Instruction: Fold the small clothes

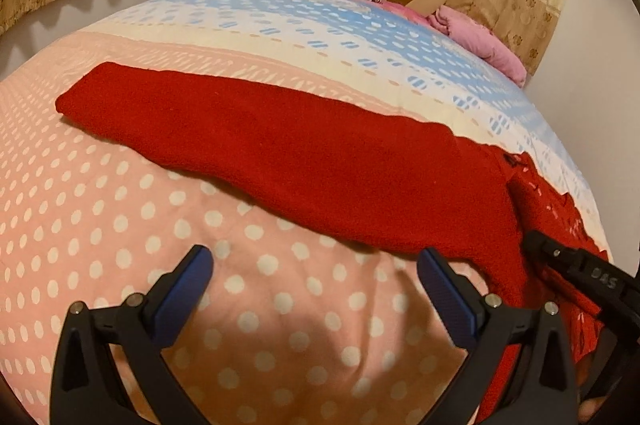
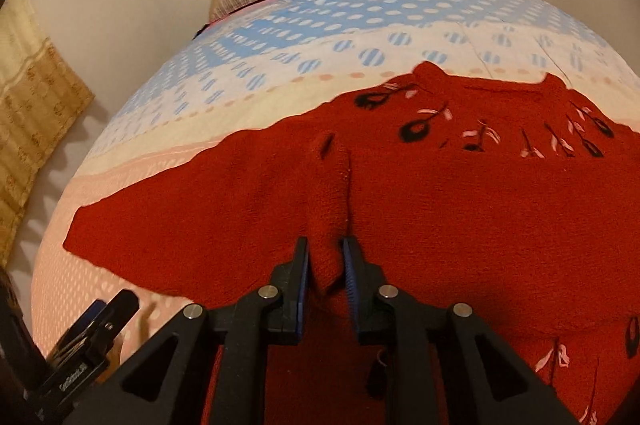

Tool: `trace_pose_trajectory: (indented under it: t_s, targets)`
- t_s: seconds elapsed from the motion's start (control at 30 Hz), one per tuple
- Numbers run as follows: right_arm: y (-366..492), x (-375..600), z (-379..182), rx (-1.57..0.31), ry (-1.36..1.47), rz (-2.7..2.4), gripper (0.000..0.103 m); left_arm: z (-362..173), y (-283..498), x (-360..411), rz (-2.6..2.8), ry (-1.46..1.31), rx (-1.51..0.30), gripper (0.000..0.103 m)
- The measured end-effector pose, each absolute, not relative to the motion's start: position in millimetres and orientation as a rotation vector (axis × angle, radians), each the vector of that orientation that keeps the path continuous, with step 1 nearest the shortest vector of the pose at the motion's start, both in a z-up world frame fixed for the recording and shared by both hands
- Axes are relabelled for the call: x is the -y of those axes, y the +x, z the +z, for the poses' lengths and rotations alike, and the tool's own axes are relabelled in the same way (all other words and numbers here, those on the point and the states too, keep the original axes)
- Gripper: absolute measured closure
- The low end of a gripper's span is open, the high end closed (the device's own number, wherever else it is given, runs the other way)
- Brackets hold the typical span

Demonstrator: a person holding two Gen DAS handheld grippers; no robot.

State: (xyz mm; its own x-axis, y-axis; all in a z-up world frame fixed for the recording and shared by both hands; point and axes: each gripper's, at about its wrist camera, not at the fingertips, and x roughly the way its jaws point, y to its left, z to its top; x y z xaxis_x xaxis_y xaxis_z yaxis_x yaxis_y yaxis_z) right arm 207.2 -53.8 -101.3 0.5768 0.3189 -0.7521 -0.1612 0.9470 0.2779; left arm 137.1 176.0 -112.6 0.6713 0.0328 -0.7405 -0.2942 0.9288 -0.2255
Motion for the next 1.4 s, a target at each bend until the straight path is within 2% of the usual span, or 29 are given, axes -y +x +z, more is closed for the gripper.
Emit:
trace_pose_trajectory:
  t_s: [0.03, 0.1, 0.23, 0.37, 0.47, 0.53, 0.63, 0.77, 0.83, 0.93, 1.27, 1.3, 1.4]
  targets:
    - [206, 55, -101, -0.92, 0.195, 0.311, 0.063, -113, 134, -179, 0.189, -0.339, -0.819, 0.0]
    - [203, 51, -98, -0.932, 0.207, 0.38, 0.045, -113, 134, -180, 0.191, -0.334, -0.822, 0.0]
    - [191, 37, -86, -0.925, 0.134, 0.439, 0.043, -113, 133, -180, 0.192, -0.331, -0.826, 0.0]
    - [189, 56, -61, -0.82, 0.203, 0.363, 0.044, -114, 134, -179, 0.201, -0.313, -0.835, 0.0]
    - [205, 60, -62, -0.838, 0.233, 0.338, 0.044, -115, 137, -179, 0.204, -0.304, -0.84, 0.0]
    - [215, 50, -70, -0.87, 0.184, 0.305, 0.049, -115, 137, -179, 0.204, -0.305, -0.84, 0.0]
    - [221, 33, -91, -0.957, 0.184, 0.336, 0.049, -115, 137, -179, 0.202, -0.307, -0.839, 0.0]
    - [212, 10, -99, -0.917, 0.011, 0.247, 0.051, -115, 137, -179, 0.204, -0.303, -0.841, 0.0]
    - [210, 8, -99, -0.908, -0.03, 0.207, 0.076, -115, 136, -179, 0.204, -0.304, -0.841, 0.0]
    - [215, 21, -98, -0.918, 0.02, 0.196, 0.088, -115, 137, -179, 0.204, -0.304, -0.841, 0.0]
    - [209, -5, -69, -0.857, 0.041, 0.273, 0.095, -115, 136, -179, 0.206, -0.301, -0.843, 0.0]
    - [211, -9, -71, -0.868, 0.047, 0.289, 0.103, -115, 136, -179, 0.206, -0.3, -0.843, 0.0]
    - [210, -19, -82, -0.908, 0.068, 0.325, 0.103, -115, 136, -179, 0.206, -0.301, -0.843, 0.0]
